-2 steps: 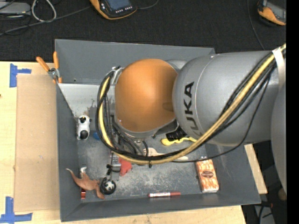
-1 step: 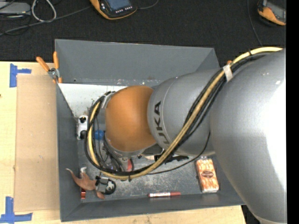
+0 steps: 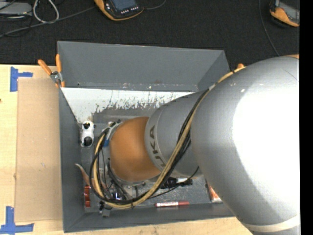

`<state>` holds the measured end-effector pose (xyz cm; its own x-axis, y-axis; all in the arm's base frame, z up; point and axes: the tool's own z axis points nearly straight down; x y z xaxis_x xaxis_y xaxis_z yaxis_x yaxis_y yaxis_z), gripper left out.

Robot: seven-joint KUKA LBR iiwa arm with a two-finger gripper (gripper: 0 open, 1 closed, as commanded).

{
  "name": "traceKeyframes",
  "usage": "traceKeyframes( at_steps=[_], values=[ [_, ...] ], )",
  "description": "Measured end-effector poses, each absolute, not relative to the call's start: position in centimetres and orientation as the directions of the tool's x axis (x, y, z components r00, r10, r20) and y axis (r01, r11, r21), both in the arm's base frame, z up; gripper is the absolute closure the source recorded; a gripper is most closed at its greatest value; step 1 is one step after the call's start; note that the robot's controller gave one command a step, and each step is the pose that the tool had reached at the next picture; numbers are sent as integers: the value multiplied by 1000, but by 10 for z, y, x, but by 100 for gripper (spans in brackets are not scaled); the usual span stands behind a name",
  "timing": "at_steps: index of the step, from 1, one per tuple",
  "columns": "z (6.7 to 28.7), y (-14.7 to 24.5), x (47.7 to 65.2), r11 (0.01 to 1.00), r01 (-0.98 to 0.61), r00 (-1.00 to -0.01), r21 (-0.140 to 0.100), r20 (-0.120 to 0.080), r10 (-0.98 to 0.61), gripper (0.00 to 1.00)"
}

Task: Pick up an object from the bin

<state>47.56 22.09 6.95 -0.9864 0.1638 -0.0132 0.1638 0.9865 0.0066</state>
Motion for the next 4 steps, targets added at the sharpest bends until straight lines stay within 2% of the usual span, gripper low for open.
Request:
traceKeyframes(
  at_steps=[1, 2, 3, 4],
  values=[
    [69, 242, 497, 878, 478, -878, 4, -2, 478, 0],
    [84, 228, 496, 986, 167, -986, 2, -4, 167, 0],
    [73, 245, 499, 851, 525, -851, 6, -1, 525, 100],
    [73, 244, 499, 851, 525, -851, 6, -1, 525, 100]
  ],
)
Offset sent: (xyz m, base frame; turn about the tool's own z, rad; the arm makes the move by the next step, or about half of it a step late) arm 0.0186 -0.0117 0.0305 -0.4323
